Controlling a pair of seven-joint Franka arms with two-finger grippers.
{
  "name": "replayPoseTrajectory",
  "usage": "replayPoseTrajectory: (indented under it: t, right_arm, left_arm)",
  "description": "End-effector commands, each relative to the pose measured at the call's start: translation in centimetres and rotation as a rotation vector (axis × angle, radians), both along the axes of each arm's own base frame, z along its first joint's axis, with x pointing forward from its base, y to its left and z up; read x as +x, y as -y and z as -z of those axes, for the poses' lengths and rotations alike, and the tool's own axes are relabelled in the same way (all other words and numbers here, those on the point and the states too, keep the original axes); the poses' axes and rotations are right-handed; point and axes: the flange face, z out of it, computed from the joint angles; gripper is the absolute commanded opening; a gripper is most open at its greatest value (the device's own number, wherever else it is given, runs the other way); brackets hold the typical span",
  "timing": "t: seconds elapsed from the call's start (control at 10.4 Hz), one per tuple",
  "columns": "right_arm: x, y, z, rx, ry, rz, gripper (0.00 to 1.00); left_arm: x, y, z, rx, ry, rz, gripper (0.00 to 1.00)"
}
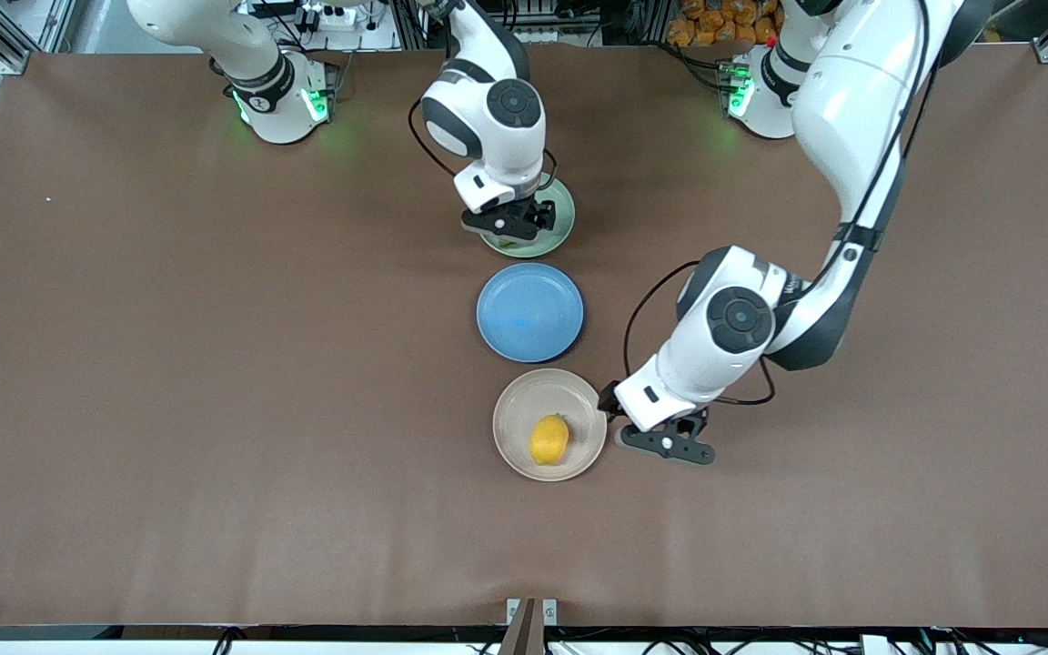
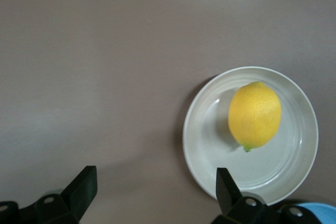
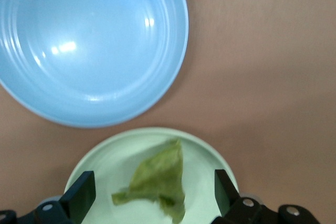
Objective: Place lemon and lettuce in plates
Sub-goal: 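Release the lettuce onto the green plate with the right gripper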
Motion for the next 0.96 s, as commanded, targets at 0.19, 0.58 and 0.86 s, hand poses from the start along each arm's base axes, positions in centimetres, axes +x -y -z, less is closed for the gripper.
replayPoseTrajectory:
  t: [0.19, 0.58, 0.86]
  right_arm:
    - [6.9, 5.6, -0.9, -0.022, 0.030, -0.077, 1.00]
    - [14.4, 14.2, -1.6, -0.020, 0.033, -0.131, 1.00]
    - [18.6, 21.1, -1.7, -0.015, 0.026, -0.164, 1.00]
  left_arm:
    - [1.2, -11.2, -4.9, 0.092, -0.101, -0.033, 1.00]
    - [2.2, -19.0, -7.0, 0.113, -0.140, -0.153, 1.00]
    - [2.0, -20.5, -7.9, 0.125, -0.151, -0.191, 1.00]
